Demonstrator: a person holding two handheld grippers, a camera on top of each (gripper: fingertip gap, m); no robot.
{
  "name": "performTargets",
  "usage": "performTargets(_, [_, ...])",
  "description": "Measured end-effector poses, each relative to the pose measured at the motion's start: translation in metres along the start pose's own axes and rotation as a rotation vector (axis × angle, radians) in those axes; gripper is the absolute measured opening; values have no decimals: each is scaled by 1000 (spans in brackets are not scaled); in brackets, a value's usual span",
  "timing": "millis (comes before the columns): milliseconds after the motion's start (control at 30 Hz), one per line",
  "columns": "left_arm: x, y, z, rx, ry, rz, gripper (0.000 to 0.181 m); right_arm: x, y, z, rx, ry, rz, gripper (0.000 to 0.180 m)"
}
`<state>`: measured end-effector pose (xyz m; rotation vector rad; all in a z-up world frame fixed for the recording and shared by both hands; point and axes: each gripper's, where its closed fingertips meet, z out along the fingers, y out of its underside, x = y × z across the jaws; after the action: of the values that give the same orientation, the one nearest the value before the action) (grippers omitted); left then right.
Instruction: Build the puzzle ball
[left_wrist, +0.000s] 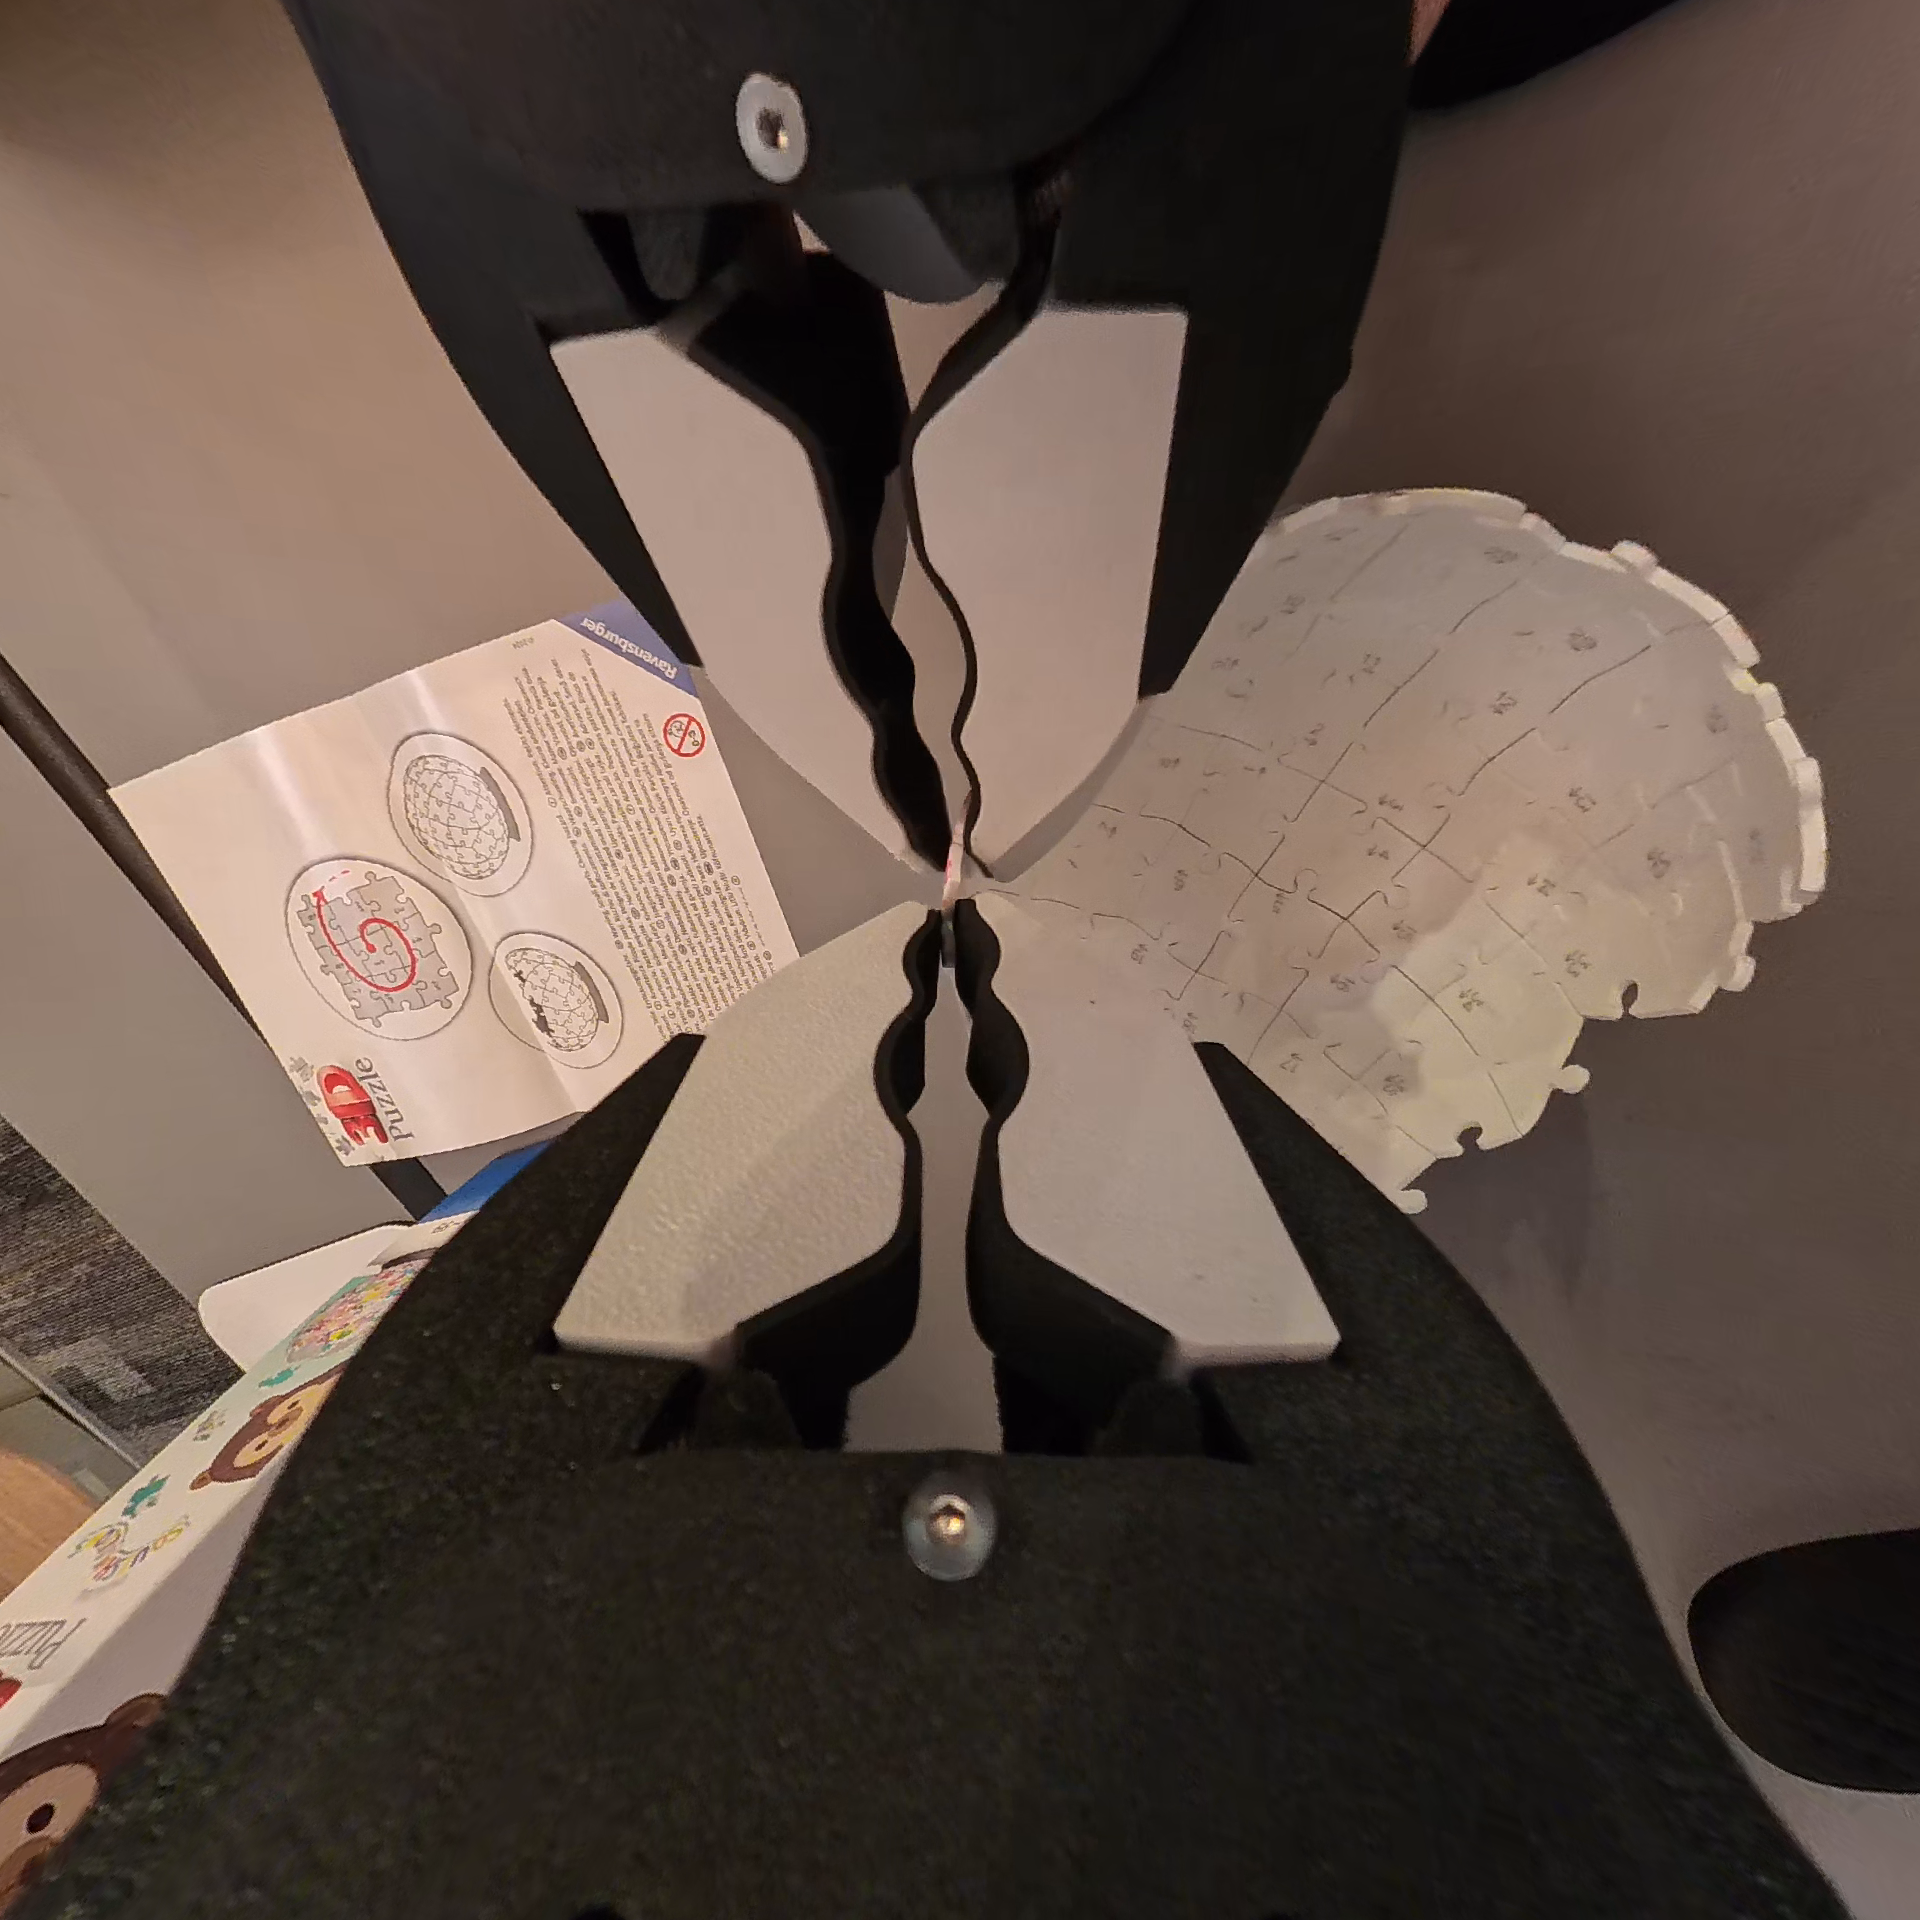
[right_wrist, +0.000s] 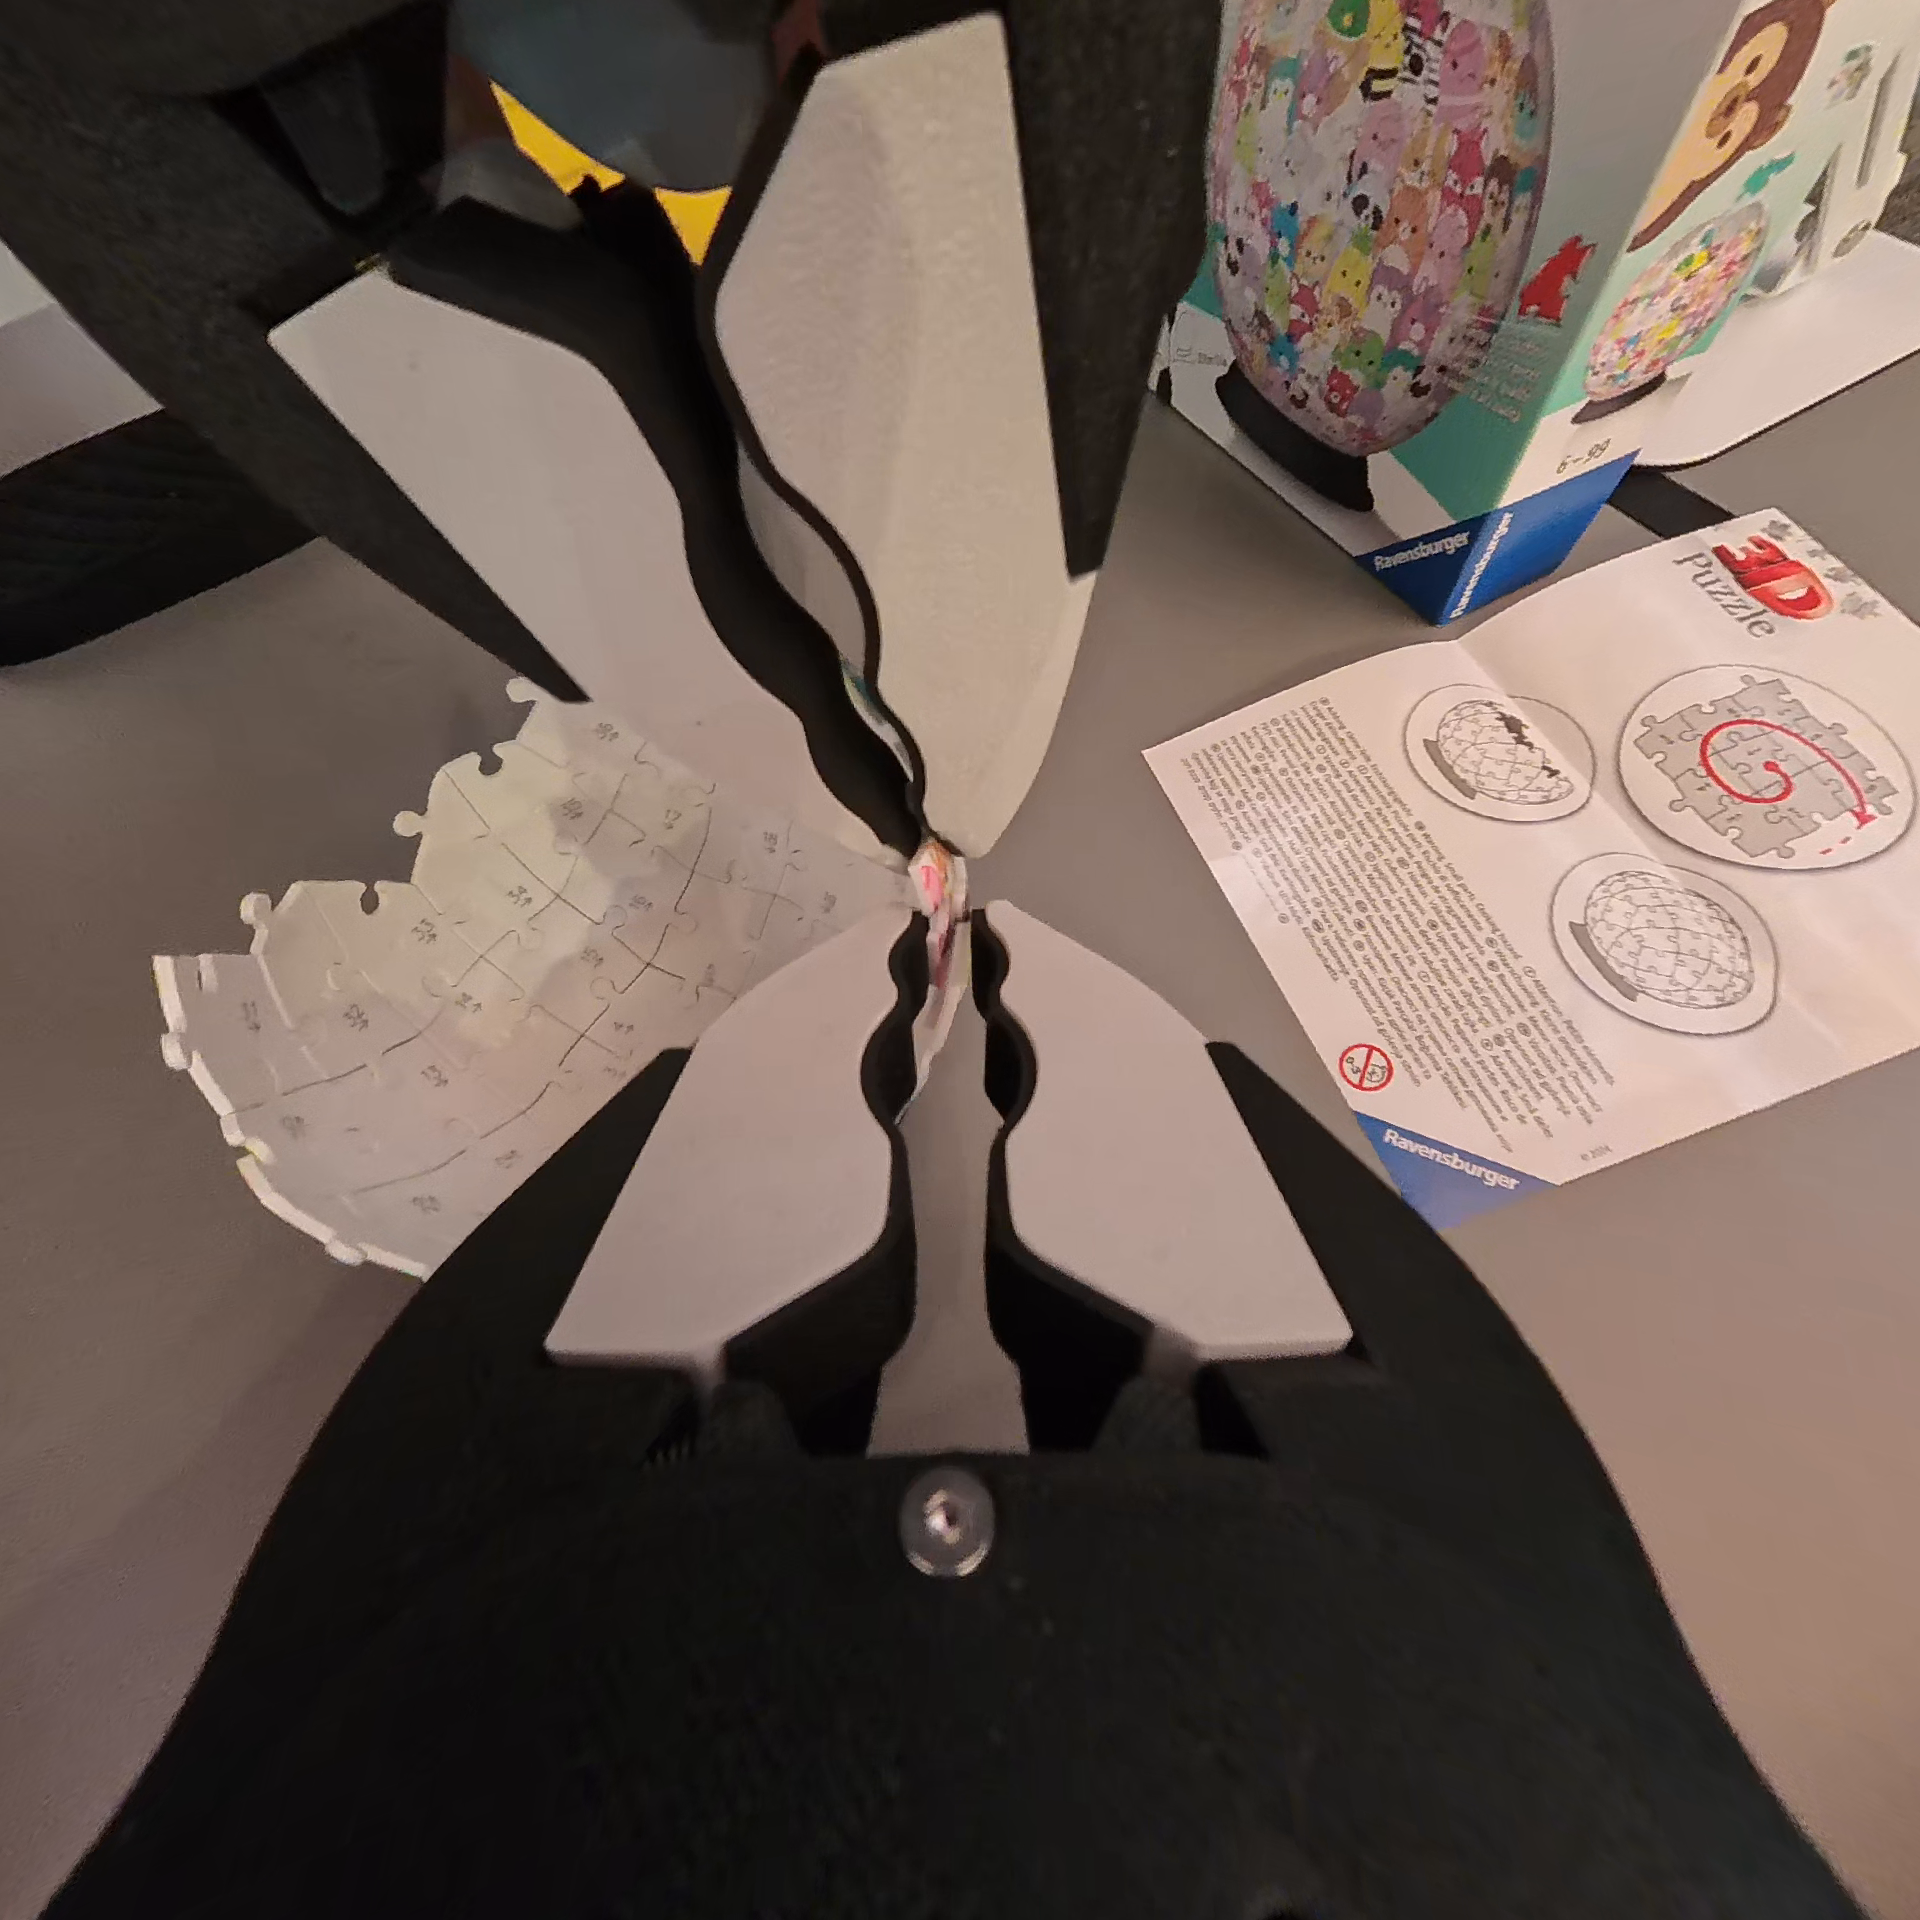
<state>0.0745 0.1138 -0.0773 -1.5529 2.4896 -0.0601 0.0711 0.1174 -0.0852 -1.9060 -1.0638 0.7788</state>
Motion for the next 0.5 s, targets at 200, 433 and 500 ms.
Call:
performTargets(200, [1, 1, 1, -7, 6, -1, 2, 0, 1, 2, -7, 0, -4, 7])
performTargets(433, [1, 1, 1, -7, 6, 1, 3, 1, 1, 2, -10, 3, 16, 5])
performTargets(500, [1, 1, 1, -8, 1, 7, 3, 1, 2, 2, -14, 7, 23, 5])
